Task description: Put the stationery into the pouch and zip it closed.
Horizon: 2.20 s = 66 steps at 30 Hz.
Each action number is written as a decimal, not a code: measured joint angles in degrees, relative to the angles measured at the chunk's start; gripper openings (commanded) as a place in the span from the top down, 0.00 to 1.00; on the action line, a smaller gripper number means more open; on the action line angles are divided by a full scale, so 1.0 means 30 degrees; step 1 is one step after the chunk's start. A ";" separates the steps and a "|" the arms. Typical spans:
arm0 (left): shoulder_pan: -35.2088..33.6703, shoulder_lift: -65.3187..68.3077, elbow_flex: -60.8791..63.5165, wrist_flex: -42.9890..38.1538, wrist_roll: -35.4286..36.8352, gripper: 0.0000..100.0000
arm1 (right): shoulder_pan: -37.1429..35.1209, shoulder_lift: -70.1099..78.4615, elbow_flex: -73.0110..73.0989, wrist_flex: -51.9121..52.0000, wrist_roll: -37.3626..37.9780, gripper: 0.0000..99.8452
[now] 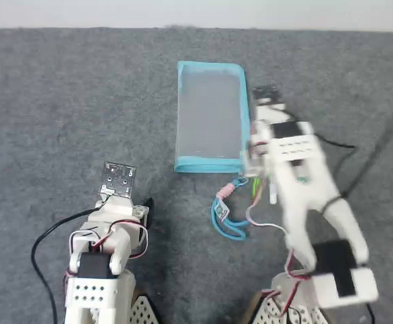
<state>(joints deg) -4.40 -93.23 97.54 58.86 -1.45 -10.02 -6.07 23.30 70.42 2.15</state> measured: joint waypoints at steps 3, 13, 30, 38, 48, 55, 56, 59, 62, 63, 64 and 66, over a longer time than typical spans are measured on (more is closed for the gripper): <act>0.0000 0.0000 0.0000 0.0000 0.0000 0.82 | 0.2403 -0.0703 0.0000 0.0322 0.3897 0.69; 0.0000 0.0000 0.0000 0.0000 0.0000 0.82 | 0.2813 0.0029 0.0000 0.0000 0.7502 0.69; 0.0000 0.0000 0.0000 0.0000 0.0000 0.82 | -0.0469 0.1758 0.0000 -0.3106 0.2989 0.82; 0.0000 0.0000 0.0000 0.0000 0.0000 0.82 | 0.0322 0.4659 -0.1114 -0.3546 0.2491 0.82; 0.0000 0.0000 0.0000 0.0000 0.0000 0.82 | 0.0381 0.5509 -0.1670 -0.3722 0.2403 0.85; 0.0000 0.0000 0.0000 0.0000 0.0000 0.82 | 0.0615 0.6095 -0.0908 -0.4718 0.2403 0.87; 0.0000 0.0000 0.0000 0.0000 0.0000 0.82 | 0.0674 0.6330 -0.0879 -0.4718 0.2403 0.87; 0.0000 0.0000 0.0000 0.0000 0.0000 0.82 | 0.0821 0.6652 -0.0850 -0.4777 0.2403 0.87; 0.0000 0.0000 0.0000 0.0000 0.0000 0.82 | 0.0996 0.6652 -0.0850 -0.4777 0.2403 0.87; 0.0000 0.0000 0.0000 0.0000 0.0000 0.82 | 0.0996 0.6652 -0.0850 -0.4777 0.2403 0.87; 0.0000 0.0000 0.0000 0.0000 0.0000 0.82 | 0.0996 0.6652 -0.0850 -0.4777 0.2403 0.88; 0.0000 0.0000 0.0000 0.0000 0.0000 0.82 | 0.1026 0.6652 -0.0850 -0.4806 0.2403 0.96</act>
<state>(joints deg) -4.40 -93.23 97.54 58.86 -1.45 -6.95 13.89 20.75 56.00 9.36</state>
